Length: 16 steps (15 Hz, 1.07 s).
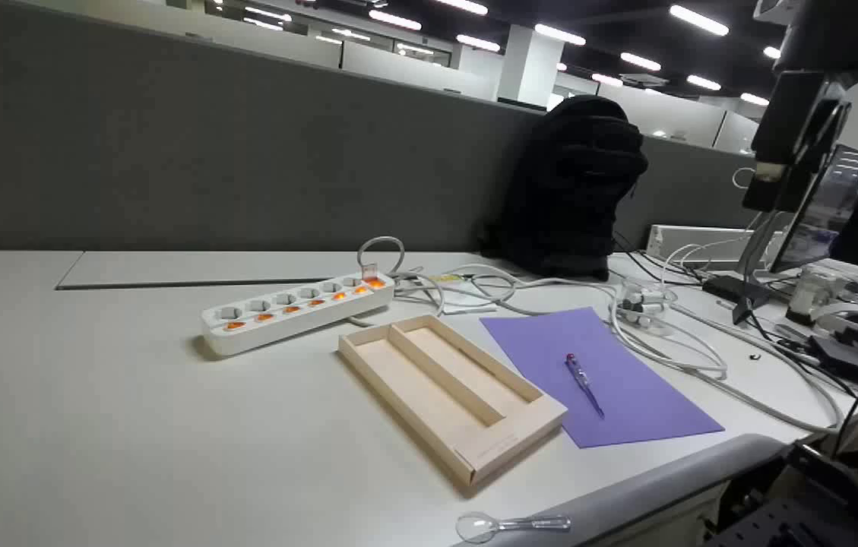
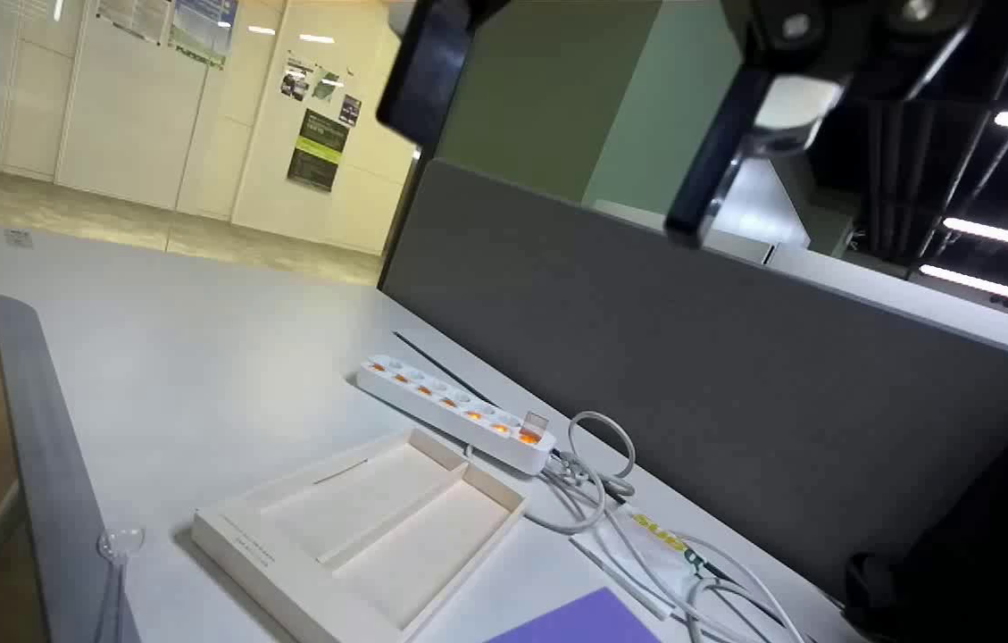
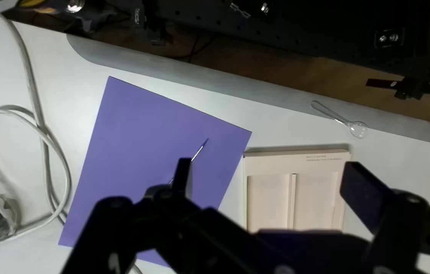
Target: Put the silver object in the right compartment of the box
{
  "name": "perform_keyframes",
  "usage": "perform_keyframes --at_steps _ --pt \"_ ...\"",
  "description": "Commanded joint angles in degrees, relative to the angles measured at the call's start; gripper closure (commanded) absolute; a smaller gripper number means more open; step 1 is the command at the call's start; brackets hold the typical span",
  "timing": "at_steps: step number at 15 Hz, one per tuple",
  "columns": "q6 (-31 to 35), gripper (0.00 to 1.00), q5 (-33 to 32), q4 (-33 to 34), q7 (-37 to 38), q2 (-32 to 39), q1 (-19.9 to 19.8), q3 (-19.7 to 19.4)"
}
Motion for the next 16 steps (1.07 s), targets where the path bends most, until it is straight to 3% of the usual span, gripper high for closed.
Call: perform_keyframes --at_steps 1,14,16 --pt "-0.2 0.00 -0.1 0.1 0.2 0.0 0.3 -0.2" --pt "-0.2 0.00 -0.1 0.1 0.2 0.0 0.3 -0.2" --pt "4.9 0.00 -1.1 0.1 0.6 0.8 -0.2 -0.6"
